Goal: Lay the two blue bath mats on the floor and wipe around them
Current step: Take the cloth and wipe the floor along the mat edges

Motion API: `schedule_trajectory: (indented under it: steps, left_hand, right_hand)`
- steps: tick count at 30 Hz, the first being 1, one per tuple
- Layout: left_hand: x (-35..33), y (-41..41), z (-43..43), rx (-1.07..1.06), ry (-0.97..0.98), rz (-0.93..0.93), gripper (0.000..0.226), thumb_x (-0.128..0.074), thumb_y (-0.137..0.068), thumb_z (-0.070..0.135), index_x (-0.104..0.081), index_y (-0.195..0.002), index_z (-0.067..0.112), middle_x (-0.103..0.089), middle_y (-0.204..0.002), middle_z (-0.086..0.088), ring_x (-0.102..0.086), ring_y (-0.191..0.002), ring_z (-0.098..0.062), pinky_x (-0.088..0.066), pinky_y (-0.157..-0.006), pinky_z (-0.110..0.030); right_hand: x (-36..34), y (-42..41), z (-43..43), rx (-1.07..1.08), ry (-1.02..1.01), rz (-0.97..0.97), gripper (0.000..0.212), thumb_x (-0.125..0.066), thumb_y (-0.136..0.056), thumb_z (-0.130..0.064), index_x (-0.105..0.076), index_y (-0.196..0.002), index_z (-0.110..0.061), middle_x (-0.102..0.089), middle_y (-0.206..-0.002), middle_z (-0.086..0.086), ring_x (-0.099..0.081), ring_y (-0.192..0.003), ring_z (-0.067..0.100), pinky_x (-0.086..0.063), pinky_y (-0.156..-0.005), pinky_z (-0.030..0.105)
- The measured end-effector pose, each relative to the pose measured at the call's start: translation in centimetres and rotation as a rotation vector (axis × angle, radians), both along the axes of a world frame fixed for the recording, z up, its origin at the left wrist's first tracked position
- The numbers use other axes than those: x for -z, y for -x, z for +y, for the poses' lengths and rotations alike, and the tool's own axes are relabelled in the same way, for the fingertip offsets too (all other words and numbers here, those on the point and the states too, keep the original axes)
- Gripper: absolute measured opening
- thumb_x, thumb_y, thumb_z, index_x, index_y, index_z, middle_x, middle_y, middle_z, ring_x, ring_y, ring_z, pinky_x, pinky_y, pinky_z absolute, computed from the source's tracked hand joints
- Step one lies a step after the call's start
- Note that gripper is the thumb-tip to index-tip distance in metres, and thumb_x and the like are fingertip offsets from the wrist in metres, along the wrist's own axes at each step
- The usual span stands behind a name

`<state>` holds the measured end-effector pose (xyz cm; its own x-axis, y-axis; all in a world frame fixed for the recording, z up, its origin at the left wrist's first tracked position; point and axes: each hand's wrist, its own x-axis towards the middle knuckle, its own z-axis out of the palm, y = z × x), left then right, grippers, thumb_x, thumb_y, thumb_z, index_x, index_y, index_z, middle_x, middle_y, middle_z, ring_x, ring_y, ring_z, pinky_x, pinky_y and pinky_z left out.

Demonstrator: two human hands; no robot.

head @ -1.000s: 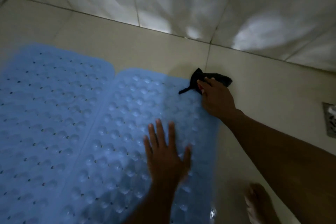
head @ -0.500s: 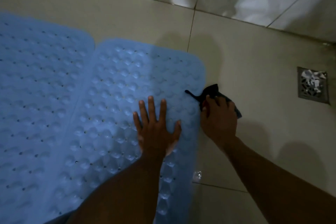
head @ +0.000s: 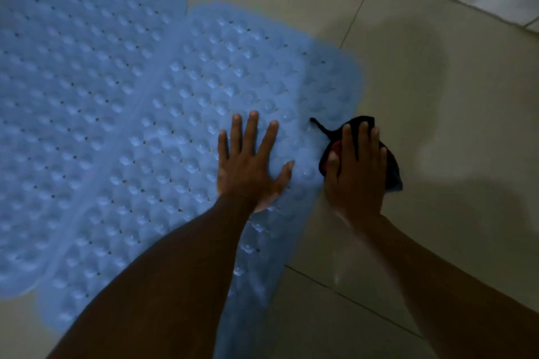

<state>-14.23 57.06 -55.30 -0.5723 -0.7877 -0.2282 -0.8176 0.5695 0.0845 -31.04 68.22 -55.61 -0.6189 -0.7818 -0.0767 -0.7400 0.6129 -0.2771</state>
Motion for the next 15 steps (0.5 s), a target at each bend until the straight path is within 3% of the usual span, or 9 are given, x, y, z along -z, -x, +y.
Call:
schedule_trajectory:
  steps: [15]
  left_hand:
    - [-0.33,-0.07,0.31,-0.011,0.038,-0.033,0.080,-0.011,-0.094,0.078,0.003,-0.162,0.038,0.011,-0.171,-0.002,0.018,-0.156,-0.029,0.000,-0.125,-0.056]
  right_hand:
    - [0.81,-0.37,-0.25,0.014,0.058,0.012,0.059,-0.035,-0.102,-0.033,-0.029,-0.157,-0.010,-0.021,-0.166,0.016,-0.015,-0.155,0.035,-0.012,-0.125,0.052]
